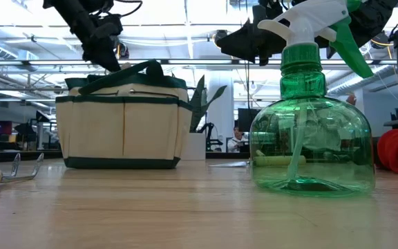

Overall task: Pick & Place Garden tools in Gardening bag
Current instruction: Put the top left brown trowel into the white gardening bag

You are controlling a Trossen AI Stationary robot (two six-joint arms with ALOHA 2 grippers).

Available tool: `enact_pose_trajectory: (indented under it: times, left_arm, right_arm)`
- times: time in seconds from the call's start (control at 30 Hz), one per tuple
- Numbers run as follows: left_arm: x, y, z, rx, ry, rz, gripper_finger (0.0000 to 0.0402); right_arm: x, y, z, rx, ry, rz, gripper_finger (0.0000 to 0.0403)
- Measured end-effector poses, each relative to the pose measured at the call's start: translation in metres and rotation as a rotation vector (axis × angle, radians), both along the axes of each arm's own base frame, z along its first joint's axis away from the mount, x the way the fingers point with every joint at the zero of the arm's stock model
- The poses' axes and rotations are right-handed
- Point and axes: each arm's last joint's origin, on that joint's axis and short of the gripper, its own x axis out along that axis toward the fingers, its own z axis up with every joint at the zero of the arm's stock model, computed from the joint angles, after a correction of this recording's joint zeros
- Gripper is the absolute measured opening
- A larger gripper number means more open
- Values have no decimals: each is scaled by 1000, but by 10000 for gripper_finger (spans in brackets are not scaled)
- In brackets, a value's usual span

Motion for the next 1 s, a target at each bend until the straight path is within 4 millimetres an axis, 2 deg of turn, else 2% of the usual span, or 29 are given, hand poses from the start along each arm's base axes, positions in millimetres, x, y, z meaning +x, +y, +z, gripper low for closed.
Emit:
enact_pose_trajectory:
  times: [0.47,1.0]
  left_arm:
    - [21,-28,0,-19,-16,-140,63]
    - [50,-76,9,-25,-143,-406,62]
  right_arm:
    - [0,0,0,0,0,0,192]
    - [0,0,0,0,0,0,192]
